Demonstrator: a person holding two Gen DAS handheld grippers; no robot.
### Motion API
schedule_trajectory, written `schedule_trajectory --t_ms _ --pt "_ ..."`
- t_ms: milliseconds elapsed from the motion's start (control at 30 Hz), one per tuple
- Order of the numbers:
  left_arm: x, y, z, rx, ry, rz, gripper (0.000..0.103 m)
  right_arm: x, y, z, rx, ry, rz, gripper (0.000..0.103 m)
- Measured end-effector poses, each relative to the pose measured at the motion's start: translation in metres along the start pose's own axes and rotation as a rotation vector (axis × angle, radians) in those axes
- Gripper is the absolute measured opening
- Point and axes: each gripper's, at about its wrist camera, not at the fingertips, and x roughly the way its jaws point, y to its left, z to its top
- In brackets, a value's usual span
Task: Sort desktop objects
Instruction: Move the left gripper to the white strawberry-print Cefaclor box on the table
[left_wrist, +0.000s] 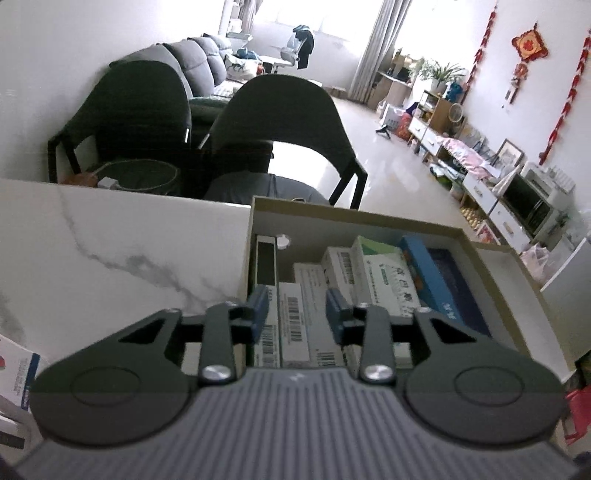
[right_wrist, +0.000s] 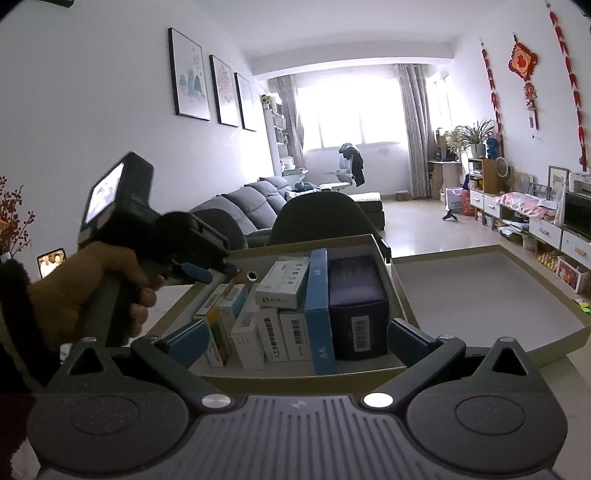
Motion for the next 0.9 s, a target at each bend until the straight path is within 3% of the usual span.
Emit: schedule_trajectory --t_ms 500,900 --pt "-0.044 0.028 -0.016 -0.01 -0.035 -0.016 0.058 -0.002 0.021 -0.001 -0.036 0.0 0.03 0.103" --pt "-0.063 0.08 -0.05 -0.059 -0.053 0.056 0.085 -0.002 0.039 -0.003 -0.056 0.009 0.058 0.103"
